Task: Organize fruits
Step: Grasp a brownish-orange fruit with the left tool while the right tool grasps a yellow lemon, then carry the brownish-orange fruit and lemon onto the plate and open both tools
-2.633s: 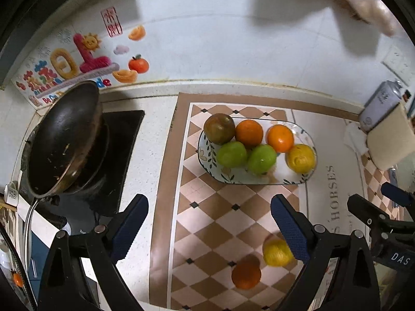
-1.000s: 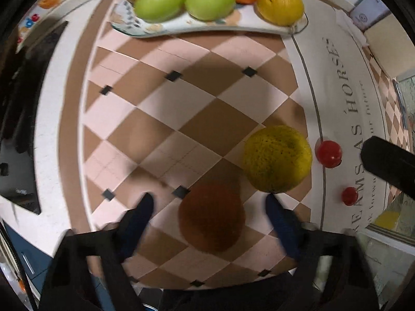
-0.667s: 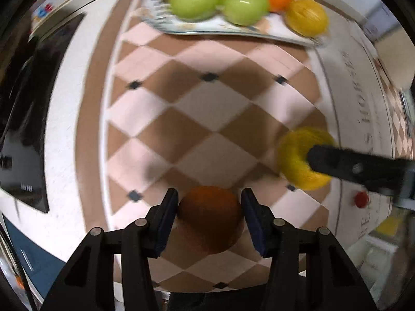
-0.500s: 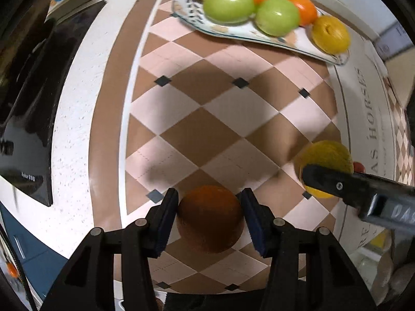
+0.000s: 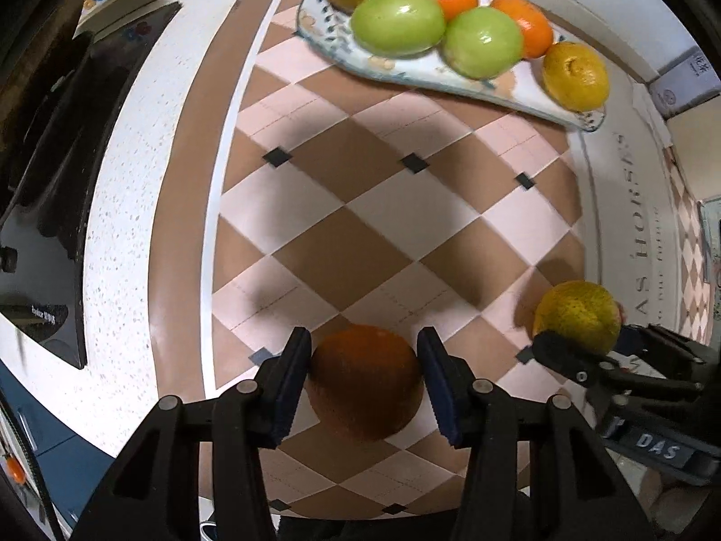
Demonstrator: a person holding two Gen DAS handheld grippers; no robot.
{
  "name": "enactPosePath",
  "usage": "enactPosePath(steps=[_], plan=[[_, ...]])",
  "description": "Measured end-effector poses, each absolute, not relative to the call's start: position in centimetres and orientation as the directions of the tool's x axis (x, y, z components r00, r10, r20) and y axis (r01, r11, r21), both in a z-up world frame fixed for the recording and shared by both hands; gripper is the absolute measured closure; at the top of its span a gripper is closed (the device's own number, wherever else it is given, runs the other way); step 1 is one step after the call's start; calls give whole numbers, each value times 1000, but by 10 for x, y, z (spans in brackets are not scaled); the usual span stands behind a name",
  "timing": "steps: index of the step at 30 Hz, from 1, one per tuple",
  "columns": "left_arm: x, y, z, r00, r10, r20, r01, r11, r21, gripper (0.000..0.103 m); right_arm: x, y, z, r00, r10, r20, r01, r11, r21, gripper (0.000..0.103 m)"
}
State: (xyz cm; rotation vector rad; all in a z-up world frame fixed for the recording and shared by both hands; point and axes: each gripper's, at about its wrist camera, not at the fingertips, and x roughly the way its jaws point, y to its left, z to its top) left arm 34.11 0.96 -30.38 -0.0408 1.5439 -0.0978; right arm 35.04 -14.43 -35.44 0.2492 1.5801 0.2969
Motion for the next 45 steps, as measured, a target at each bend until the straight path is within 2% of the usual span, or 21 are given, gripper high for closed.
enactPosePath(steps=[3, 4, 5, 7, 10, 12, 16, 17, 18, 22, 23, 34, 35, 40, 45], plan=[[353, 0, -285, 45, -131, -990, 46, 991, -129, 61, 354, -160, -347, -16, 367, -930, 9, 930, 367, 43], [359, -4, -278, 54, -144, -988, 54, 988, -141, 64, 357, -164, -344, -7, 371, -928, 15, 928, 371, 43], [367, -11, -269, 70, -158, -985, 70, 986, -154, 74, 362, -169, -339, 10, 374, -927, 21, 927, 374, 43], [380, -25, -262, 87, -155, -984, 110, 983, -145, 74, 370, -175, -334, 26, 369, -929, 22, 929, 369, 43], [393, -32, -275, 53, -138, -989, 173, 977, -128, 71, 381, -187, -332, 34, 367, -929, 37, 929, 369, 43], [393, -23, -281, 15, -194, -981, 140, 972, -190, 62, 386, -193, -332, 36, 373, -927, 47, 926, 375, 43], [397, -1, -280, -17, -272, -962, 18, 962, -273, 62, 389, -199, -330, 42, 396, -917, 59, 916, 398, 42], [396, 0, -283, -19, -284, -959, 5, 959, -284, 55, 388, -203, -331, 41, 405, -914, 66, 911, 407, 42], [398, 0, -284, -25, -297, -954, -5, 955, -297, 50, 389, -205, -333, 38, 412, -910, 74, 907, 414, 43], [400, -22, -300, -80, -285, -955, 26, 957, -287, 48, 388, -205, -342, 20, 414, -910, 90, 906, 414, 42], [402, -29, -306, -90, -293, -952, 35, 954, -297, 44, 389, -206, -343, 17, 413, -911, 89, 906, 413, 42], [404, -76, -332, -169, -296, -940, 130, 939, -319, 46, 382, -230, -344, 21, 412, -911, 140, 901, 411, 42], [401, -79, -332, -162, -287, -944, 146, 939, -310, 50, 382, -232, -342, 27, 412, -911, 147, 899, 412, 42], [399, -90, -324, -97, -231, -968, 179, 953, -245, 51, 386, -246, -332, 59, 422, -905, 169, 889, 426, 42], [416, -88, -289, 2, -258, -966, 170, 952, -254, 51, 399, -260, -316, 109, 431, -896, 183, 877, 444, 42]])
